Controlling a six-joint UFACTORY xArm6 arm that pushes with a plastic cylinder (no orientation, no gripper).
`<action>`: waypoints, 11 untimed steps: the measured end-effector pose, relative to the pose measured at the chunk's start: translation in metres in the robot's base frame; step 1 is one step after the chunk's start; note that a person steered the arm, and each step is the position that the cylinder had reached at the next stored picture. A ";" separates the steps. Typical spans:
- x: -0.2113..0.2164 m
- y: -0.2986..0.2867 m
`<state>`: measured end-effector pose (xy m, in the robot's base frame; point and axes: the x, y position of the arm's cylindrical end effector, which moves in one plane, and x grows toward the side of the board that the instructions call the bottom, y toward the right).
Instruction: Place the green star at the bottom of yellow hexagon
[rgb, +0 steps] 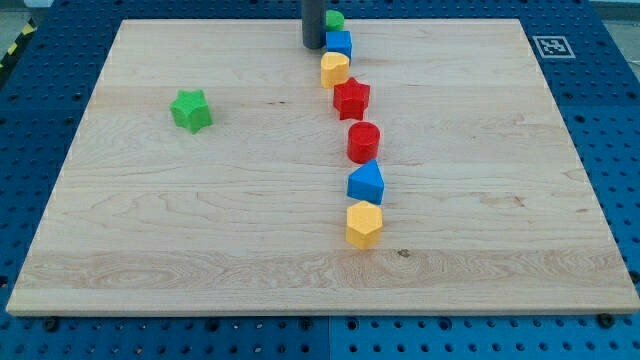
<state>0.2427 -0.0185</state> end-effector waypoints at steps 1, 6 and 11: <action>0.010 -0.041; 0.129 -0.146; 0.166 -0.189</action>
<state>0.4091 -0.2076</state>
